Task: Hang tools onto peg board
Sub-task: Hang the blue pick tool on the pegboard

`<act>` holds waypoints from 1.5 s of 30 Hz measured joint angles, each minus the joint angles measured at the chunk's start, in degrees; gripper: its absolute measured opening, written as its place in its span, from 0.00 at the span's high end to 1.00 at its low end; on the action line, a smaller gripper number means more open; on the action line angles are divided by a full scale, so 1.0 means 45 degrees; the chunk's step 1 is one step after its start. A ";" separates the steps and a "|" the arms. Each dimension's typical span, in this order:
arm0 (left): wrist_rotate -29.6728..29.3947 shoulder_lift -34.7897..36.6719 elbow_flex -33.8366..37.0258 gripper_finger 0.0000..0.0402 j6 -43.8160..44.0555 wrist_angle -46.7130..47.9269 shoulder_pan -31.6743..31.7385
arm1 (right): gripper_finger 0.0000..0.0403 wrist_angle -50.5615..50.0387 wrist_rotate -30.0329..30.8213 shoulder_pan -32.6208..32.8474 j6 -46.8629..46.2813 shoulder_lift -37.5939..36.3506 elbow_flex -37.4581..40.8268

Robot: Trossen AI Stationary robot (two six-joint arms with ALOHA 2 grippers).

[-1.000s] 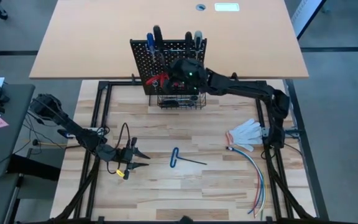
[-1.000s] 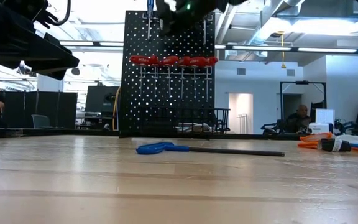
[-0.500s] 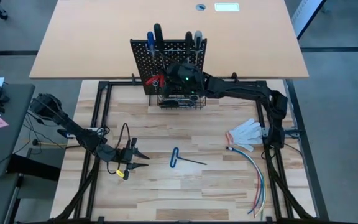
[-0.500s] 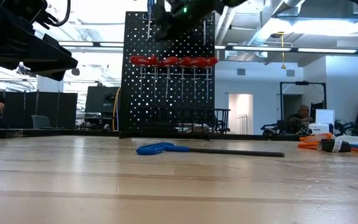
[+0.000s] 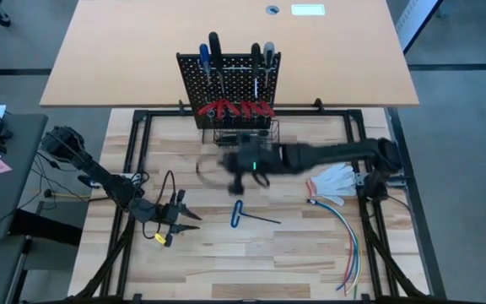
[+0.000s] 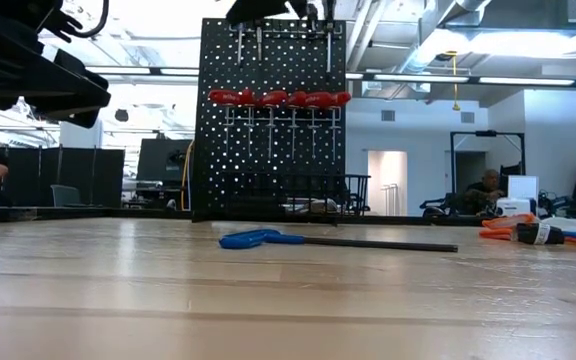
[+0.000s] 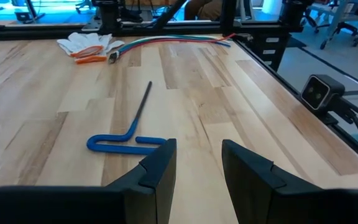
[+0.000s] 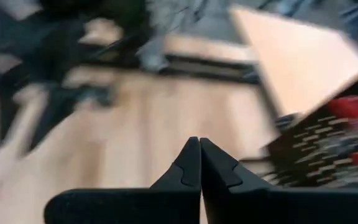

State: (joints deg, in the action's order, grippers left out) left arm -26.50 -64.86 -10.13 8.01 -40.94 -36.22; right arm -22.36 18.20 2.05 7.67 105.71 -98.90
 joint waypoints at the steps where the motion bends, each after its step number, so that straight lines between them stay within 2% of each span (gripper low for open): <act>1: -0.0001 0.0005 0.0000 0.70 0.0000 0.0013 -0.0039 | 1.00 -0.0175 0.0005 0.0422 -0.0123 0.0020 0.0227; 5: -0.0122 0.0000 0.0000 0.70 0.0000 0.0009 -0.0176 | 1.00 0.0147 0.0000 0.2191 -0.1935 0.0087 0.1946; 11: -0.0505 0.0000 0.0000 0.70 -0.0058 -0.0008 -0.0250 | 0.94 0.3599 0.0173 0.4040 -0.6097 0.0359 0.5608; 13: -0.0819 0.0005 0.0000 0.70 -0.0063 -0.0022 -0.0250 | 0.88 0.4784 0.0721 0.4161 -0.7343 0.0518 0.6614; 17: -0.1437 0.0001 0.0000 0.70 -0.0328 -0.0170 -0.0235 | 0.72 0.5203 0.1950 0.4145 -0.8422 0.0559 0.7915; 21: -0.1640 0.0001 0.0000 0.70 -0.0823 -0.0556 -0.0211 | 0.58 0.5425 0.1732 0.3943 -0.8891 0.1100 0.8548; 24: -0.1644 0.0005 -0.0005 0.70 -0.1178 -0.0754 -0.0104 | 0.56 0.6065 0.1335 0.3831 -0.8658 0.1913 0.8422; 29: -0.1643 0.0005 -0.0005 0.70 -0.1333 -0.0766 0.0182 | 0.64 0.6590 0.1439 0.3850 -0.7856 0.3213 0.8121; 36: -0.1580 0.0005 -0.0005 0.70 -0.2345 -0.0890 0.0540 | 0.95 0.6531 0.1376 0.3889 -0.8490 0.3695 0.7981; 38: -0.1323 0.0000 -0.0005 0.70 -0.2603 -0.1044 0.0718 | 0.96 0.6686 0.1669 0.3895 -0.8995 0.3646 0.8027; 41: -0.0212 0.0005 -0.0005 0.70 -0.3093 -0.1410 0.1000 | 0.97 0.6921 0.2330 0.3998 -0.9433 0.3376 0.8074; 43: 0.0529 0.0005 -0.0005 0.70 -0.3316 -0.1394 0.1127 | 0.98 0.7010 0.3274 0.4213 -0.9452 0.3168 0.8102; 45: 0.0729 0.0005 -0.0005 0.70 -0.3347 -0.1362 0.1168 | 0.99 0.6876 0.4441 0.4431 -0.9512 0.2911 0.8147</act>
State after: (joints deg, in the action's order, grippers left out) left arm -23.22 -64.84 -10.15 -7.05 -47.07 -30.96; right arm 8.59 38.18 21.99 -35.14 118.81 -62.24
